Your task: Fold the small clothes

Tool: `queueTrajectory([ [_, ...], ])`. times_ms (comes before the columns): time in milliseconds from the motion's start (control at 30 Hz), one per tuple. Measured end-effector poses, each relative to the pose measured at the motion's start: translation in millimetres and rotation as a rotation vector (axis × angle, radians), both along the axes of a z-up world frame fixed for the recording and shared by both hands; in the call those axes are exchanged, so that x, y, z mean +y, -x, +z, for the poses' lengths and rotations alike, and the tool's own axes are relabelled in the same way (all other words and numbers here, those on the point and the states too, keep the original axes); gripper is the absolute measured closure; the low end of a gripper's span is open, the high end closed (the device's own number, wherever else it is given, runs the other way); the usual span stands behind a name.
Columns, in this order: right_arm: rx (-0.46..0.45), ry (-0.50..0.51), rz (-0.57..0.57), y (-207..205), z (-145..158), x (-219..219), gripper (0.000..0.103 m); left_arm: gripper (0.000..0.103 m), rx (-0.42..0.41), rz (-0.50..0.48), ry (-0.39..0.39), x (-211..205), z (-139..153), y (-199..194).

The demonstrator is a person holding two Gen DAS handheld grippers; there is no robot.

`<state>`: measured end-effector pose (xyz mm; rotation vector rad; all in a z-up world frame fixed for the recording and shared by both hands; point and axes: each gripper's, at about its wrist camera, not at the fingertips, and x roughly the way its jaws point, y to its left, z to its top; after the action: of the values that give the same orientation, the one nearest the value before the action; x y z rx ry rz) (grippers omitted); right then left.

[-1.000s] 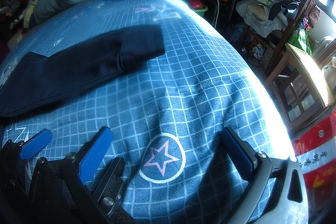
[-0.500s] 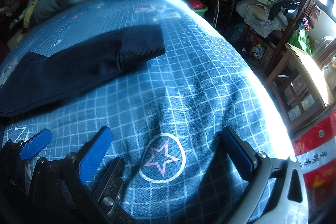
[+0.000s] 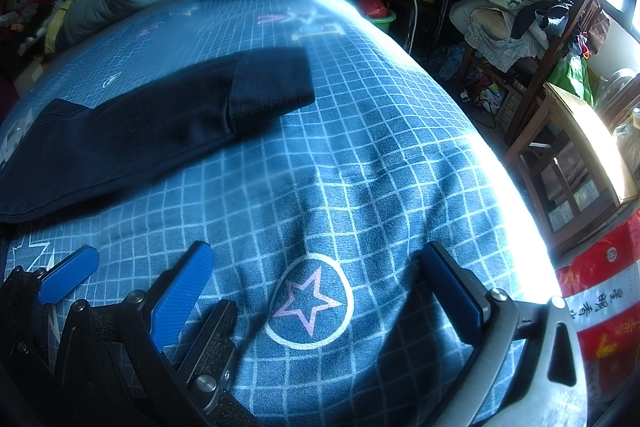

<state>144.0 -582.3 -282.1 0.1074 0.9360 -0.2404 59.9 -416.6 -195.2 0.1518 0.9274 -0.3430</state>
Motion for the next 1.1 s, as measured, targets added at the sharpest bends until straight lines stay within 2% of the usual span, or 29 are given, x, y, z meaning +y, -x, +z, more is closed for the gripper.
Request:
queueTrajectory([
  [1100,-0.002,0.0,0.001,0.1,0.0,0.0,0.0,0.0,0.0,-0.001,0.001,0.1,-0.1,-0.5],
])
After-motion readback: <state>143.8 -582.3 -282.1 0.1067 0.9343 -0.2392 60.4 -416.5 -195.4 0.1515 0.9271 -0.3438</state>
